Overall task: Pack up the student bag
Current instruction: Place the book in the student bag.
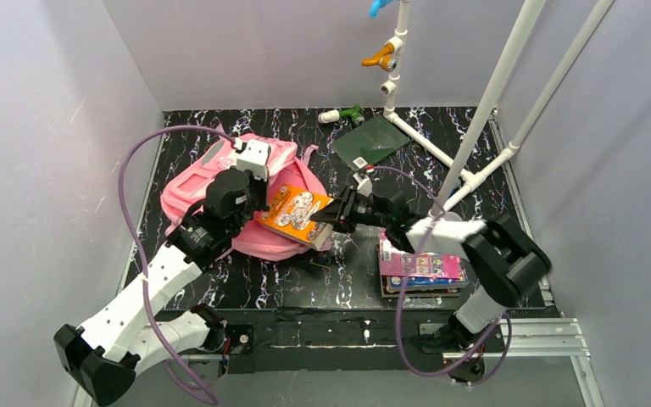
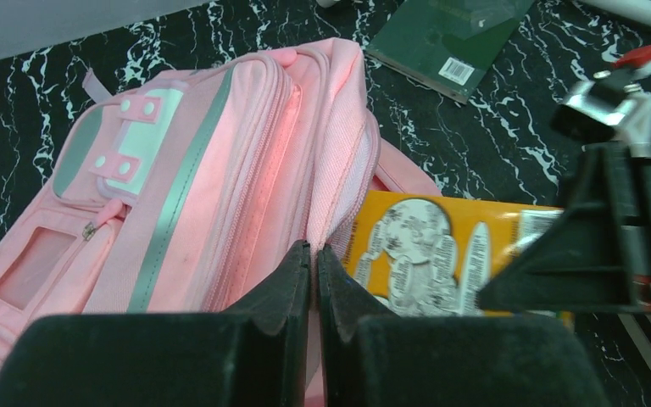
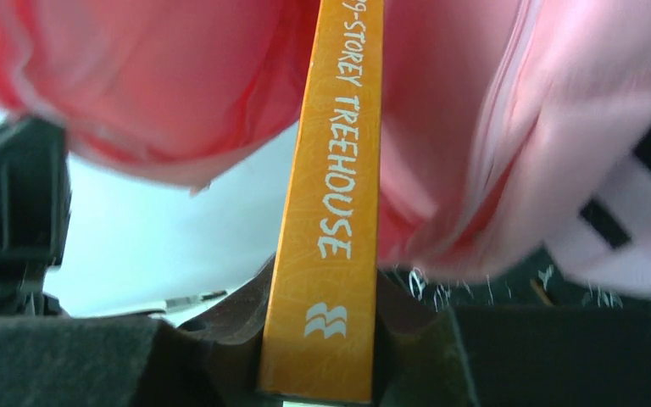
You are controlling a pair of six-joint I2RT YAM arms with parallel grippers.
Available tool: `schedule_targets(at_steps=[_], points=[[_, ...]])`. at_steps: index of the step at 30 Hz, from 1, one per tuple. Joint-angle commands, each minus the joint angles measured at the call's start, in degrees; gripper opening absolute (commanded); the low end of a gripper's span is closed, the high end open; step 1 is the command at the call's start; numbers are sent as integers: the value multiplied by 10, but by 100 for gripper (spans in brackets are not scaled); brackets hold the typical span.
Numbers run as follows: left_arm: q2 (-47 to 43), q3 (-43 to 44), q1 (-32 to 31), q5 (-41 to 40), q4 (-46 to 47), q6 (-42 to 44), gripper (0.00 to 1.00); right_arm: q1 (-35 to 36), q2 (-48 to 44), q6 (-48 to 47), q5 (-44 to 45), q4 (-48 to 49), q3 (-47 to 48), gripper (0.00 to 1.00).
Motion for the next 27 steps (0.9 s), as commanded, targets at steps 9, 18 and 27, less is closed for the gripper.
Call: schedule_targets(at_steps=[9, 18, 27], points=[[-70, 22, -1, 19, 53, 18, 0, 62, 283, 198, 55, 437, 212, 1], [-64, 38, -1, 70, 41, 34, 0, 71, 423, 145, 110, 313, 377, 1], [-62, 39, -1, 102, 27, 48, 0, 87, 462, 49, 172, 197, 464, 14]])
